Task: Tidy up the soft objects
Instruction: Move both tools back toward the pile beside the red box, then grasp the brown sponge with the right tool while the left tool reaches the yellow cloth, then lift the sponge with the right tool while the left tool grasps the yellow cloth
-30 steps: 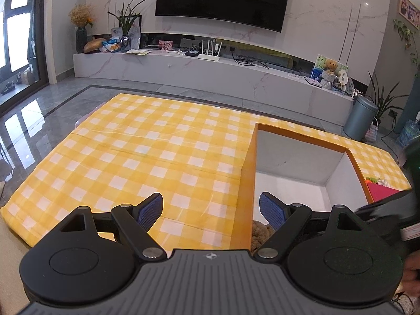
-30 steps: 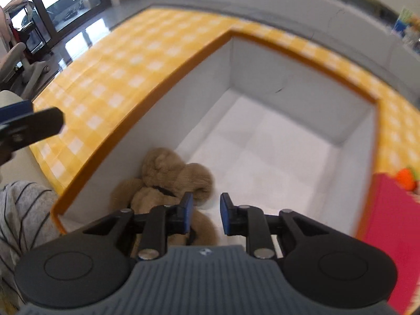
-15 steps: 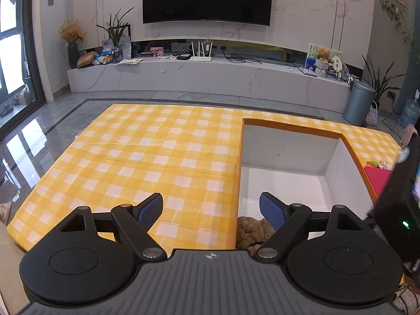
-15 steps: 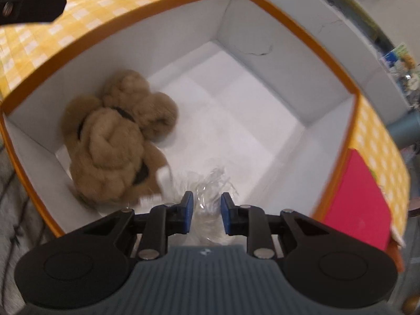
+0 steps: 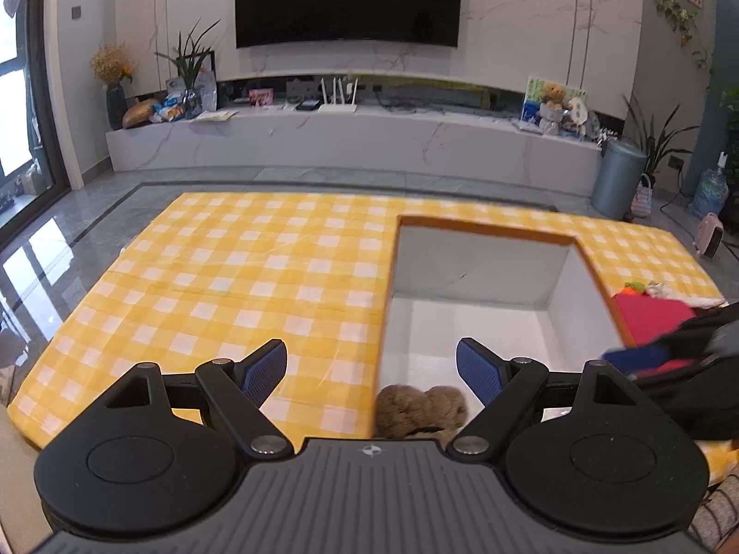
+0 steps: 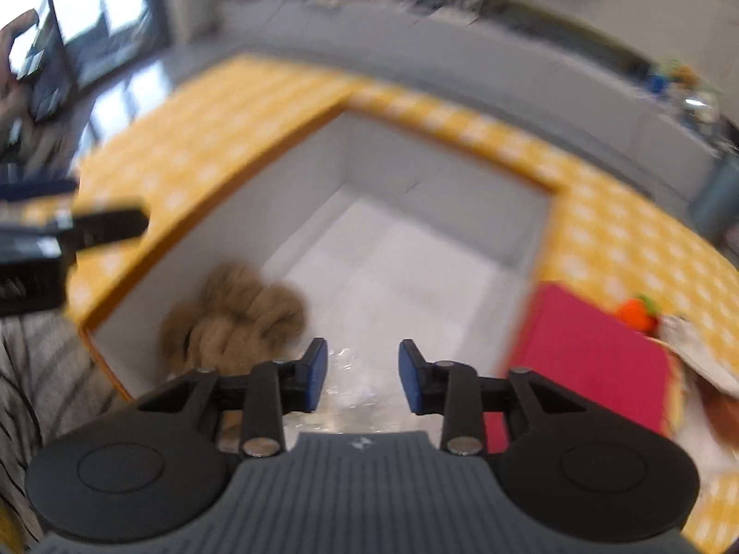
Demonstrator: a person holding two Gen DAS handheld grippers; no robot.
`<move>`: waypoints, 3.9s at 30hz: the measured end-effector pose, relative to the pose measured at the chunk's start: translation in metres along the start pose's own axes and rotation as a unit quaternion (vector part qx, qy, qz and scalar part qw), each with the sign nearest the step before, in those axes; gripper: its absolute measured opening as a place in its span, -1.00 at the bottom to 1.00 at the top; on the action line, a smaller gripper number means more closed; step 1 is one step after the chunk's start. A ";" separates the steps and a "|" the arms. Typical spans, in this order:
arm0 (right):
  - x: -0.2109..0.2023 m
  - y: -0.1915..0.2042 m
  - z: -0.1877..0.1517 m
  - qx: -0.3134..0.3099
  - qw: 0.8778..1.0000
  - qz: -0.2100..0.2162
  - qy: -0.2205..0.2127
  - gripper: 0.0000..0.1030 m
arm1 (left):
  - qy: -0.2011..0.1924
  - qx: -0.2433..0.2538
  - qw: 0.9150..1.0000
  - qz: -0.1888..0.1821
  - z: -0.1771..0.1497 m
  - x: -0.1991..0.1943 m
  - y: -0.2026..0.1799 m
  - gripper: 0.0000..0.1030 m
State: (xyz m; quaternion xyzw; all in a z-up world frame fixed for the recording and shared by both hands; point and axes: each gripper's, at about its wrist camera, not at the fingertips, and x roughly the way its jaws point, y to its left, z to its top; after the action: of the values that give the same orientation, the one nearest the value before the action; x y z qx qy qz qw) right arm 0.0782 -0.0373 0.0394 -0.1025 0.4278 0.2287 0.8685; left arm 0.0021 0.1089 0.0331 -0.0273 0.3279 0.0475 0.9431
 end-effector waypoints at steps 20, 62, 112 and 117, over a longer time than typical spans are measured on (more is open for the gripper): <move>-0.109 -0.203 -0.115 0.275 0.939 -0.178 -0.110 0.32 | 0.028 0.039 0.985 -0.163 0.019 -0.009 -0.124 0.90; 0.020 -0.330 -0.124 0.288 0.941 -0.161 -0.080 0.93 | 0.164 0.228 0.948 -0.148 0.043 0.129 -0.335 0.90; -0.028 -0.344 -0.175 0.337 0.933 -0.103 -0.079 0.77 | 0.280 0.213 0.923 -0.157 0.052 0.183 -0.347 -0.84; -0.003 -0.360 -0.182 0.392 0.913 -0.108 -0.021 0.78 | 0.256 0.204 0.926 -0.187 0.058 0.162 -0.336 -0.84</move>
State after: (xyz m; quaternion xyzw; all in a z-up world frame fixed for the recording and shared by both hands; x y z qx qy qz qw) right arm 0.1248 -0.4208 -0.0760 0.2057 0.4512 -0.0509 0.8669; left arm 0.2004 -0.2086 -0.0152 0.0937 0.5498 -0.2059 0.8041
